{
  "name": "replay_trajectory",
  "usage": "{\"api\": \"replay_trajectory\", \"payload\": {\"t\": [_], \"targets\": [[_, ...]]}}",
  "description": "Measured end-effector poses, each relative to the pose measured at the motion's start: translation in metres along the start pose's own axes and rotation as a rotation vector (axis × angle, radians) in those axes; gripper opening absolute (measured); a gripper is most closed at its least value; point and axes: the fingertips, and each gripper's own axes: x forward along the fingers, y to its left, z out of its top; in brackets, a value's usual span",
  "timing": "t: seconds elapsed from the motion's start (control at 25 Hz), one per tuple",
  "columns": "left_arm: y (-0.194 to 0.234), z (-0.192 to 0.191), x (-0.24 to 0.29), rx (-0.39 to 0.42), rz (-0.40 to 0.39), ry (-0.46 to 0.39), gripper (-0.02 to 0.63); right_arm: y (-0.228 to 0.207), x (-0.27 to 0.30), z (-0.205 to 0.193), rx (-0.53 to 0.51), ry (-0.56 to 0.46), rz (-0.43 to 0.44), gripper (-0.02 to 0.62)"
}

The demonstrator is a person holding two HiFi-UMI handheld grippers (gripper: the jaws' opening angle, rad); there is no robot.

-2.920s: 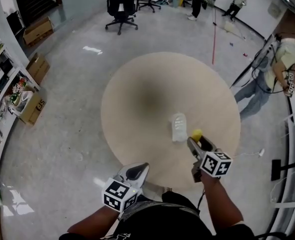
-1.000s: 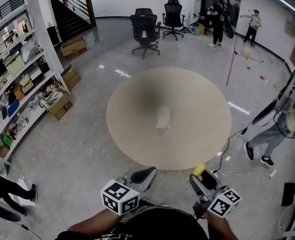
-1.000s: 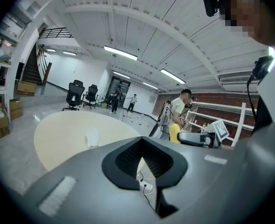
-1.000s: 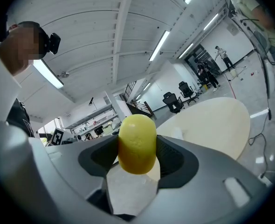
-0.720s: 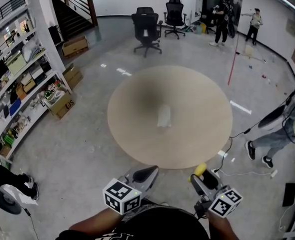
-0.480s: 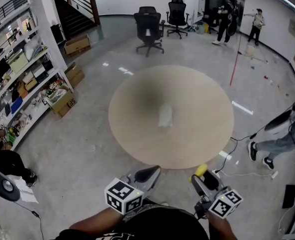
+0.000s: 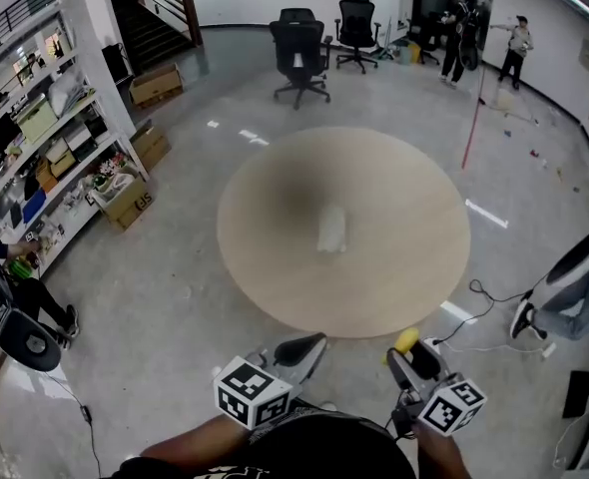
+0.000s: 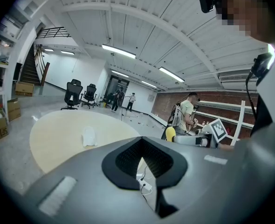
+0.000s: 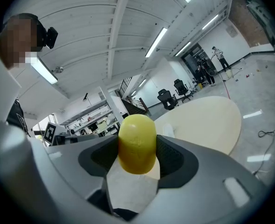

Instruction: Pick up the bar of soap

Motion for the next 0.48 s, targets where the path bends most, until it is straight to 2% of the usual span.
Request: {"api": "replay_trajectory", "payload": {"t": [0.48], "targets": [[-0.0039, -0.0015, 0.0067, 0.005, -0.011, 0.005, 0.006, -0.0034, -0.0036, 0.0012, 0.004, -0.002, -0.001, 0.259]]}}
